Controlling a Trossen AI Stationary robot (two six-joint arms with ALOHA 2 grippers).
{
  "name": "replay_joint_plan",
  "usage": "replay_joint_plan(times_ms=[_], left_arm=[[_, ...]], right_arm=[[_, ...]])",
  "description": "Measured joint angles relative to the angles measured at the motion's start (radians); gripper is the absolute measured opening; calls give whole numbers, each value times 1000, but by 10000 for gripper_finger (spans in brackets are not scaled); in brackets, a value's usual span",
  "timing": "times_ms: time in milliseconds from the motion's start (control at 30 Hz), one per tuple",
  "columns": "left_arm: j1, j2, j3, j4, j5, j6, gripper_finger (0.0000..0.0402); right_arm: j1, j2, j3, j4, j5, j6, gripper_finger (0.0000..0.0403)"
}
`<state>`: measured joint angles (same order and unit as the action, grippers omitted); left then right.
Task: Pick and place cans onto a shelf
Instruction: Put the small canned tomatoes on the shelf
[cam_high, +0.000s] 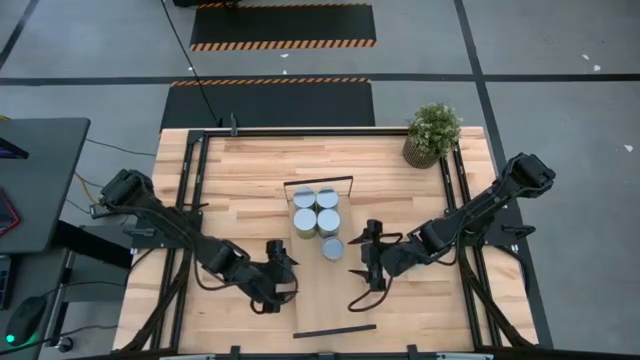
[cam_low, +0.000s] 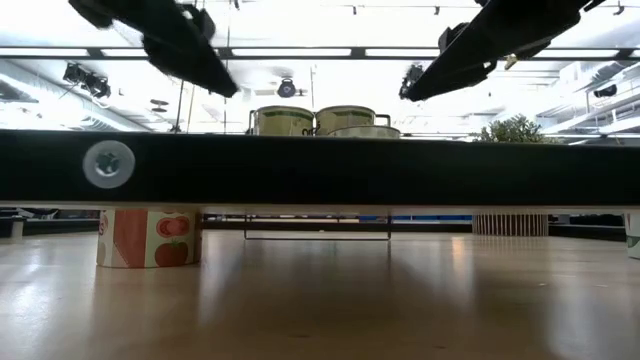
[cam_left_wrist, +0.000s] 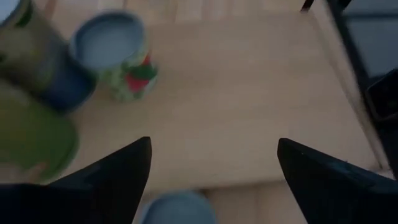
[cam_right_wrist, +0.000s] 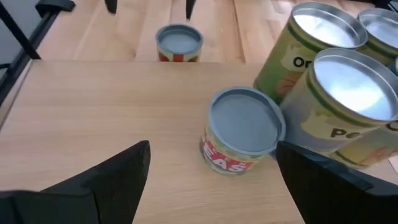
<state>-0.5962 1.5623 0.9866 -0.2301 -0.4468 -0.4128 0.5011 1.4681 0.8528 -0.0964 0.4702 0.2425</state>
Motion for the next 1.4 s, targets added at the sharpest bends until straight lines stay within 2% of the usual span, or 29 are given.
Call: replay_joint_plan(times_ms=[167, 333, 467, 533, 633, 733, 900, 1133, 1400], left_arm=[[-3, 3, 101, -358, 49, -198, 346], [-46, 3, 82, -478, 140, -393, 345], [-84, 3, -5, -460, 150, -529, 345], [-90, 4, -50, -412, 122, -574, 345], [-92, 4, -124, -260, 68, -568, 345], [-73, 4, -190, -98, 58, -516, 345], [-33, 4, -241, 38, 34, -438, 345], [-17, 4, -241, 60, 0, -353, 346], [-17, 4, -242, 86, -27, -348, 345]], right_arm=[[5, 0, 0, -27, 9, 28, 356], [8, 0, 0, -38, 10, 45, 356], [11, 0, 0, -33, 23, 27, 356], [10, 0, 0, -32, 33, 20, 356], [10, 0, 0, -32, 36, 17, 356], [10, 0, 0, -31, 36, 16, 356], [11, 0, 0, -30, 36, 22, 356], [10, 0, 0, -30, 35, 25, 356], [10, 0, 0, -29, 35, 26, 356]])
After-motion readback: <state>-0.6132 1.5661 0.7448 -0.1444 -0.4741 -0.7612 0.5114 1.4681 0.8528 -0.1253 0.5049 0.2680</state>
